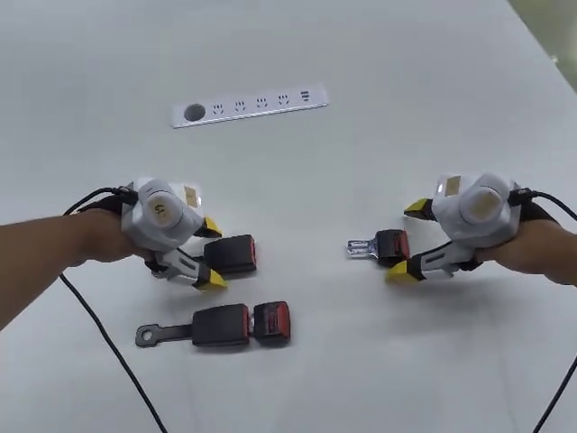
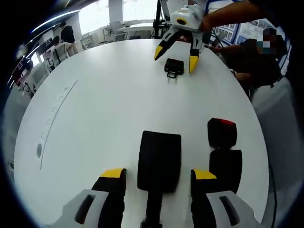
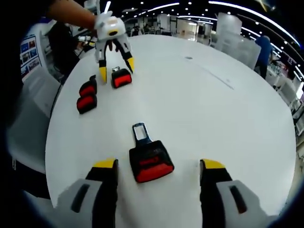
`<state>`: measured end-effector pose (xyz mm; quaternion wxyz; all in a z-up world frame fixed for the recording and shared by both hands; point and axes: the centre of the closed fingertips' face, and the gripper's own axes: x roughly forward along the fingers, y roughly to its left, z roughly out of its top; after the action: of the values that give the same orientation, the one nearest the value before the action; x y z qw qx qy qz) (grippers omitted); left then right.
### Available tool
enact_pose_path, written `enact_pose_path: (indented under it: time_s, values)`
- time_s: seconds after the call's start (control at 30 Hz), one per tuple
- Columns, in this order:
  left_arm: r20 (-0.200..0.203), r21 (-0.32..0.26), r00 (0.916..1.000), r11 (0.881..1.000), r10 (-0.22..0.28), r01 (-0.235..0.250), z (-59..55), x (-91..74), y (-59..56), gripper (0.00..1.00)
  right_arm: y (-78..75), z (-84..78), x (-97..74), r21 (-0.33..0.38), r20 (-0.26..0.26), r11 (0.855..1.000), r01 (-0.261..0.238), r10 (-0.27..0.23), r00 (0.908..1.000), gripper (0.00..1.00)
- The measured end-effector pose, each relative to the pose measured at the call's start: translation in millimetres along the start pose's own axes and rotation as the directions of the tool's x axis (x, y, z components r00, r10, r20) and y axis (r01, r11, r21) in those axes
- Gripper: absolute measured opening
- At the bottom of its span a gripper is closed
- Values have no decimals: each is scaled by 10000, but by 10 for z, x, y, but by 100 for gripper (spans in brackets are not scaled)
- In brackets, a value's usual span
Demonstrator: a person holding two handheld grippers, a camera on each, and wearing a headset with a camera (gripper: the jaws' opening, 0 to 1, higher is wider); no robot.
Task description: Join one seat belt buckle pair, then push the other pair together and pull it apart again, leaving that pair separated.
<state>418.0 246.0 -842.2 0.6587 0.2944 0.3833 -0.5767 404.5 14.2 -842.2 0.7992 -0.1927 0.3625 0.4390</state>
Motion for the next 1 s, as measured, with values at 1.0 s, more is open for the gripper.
enact_pose_path:
  time_s: [1.0]
  values:
    - [2340,-4655,8627,8307,4483,-3054,-279,-1264,-253,100,350,533,-442,2266,2501,9198,3204,-3729,8936,95]
